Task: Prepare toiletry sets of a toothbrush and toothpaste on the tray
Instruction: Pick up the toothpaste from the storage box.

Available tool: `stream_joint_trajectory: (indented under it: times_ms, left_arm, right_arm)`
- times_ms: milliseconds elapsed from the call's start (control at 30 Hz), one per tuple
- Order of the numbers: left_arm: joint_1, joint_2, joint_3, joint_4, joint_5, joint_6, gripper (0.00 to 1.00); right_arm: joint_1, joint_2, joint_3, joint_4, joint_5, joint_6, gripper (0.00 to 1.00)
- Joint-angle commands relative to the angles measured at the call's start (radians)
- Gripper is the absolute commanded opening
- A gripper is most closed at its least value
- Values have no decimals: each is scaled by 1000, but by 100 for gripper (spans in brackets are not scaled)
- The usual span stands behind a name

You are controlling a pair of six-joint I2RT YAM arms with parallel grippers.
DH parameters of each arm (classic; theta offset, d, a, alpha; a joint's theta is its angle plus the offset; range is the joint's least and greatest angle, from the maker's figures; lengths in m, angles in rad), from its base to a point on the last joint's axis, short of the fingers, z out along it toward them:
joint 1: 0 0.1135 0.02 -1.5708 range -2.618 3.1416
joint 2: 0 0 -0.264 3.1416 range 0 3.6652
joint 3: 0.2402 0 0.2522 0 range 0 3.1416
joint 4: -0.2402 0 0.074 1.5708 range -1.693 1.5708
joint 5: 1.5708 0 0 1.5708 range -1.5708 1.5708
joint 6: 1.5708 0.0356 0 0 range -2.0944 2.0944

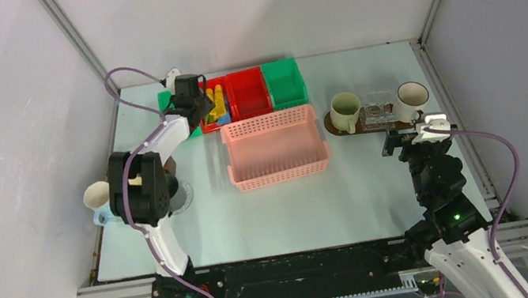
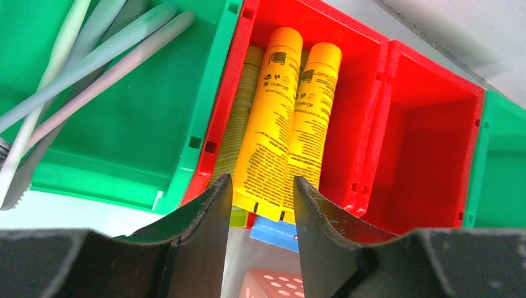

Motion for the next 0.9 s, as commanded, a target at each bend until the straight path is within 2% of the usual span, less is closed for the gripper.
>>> stream_joint_trajectory:
  times_ms: [0, 300, 500, 867]
  left_arm:
    - [-3, 24, 38, 26, -27, -28, 47]
    - [-1, 48, 33, 56, -16, -43, 47]
    - [5, 27, -6, 101, -29, -65, 51]
    - [6, 88, 14, 109, -2, -108, 43]
  right_arm:
    - [-6, 20, -3, 37, 19, -21, 99]
    - [-8, 57, -3, 30, 23, -28, 99]
    - [-7, 71, -3, 23, 27, -31, 99]
    - [-8, 80, -2, 21, 29, -39, 99]
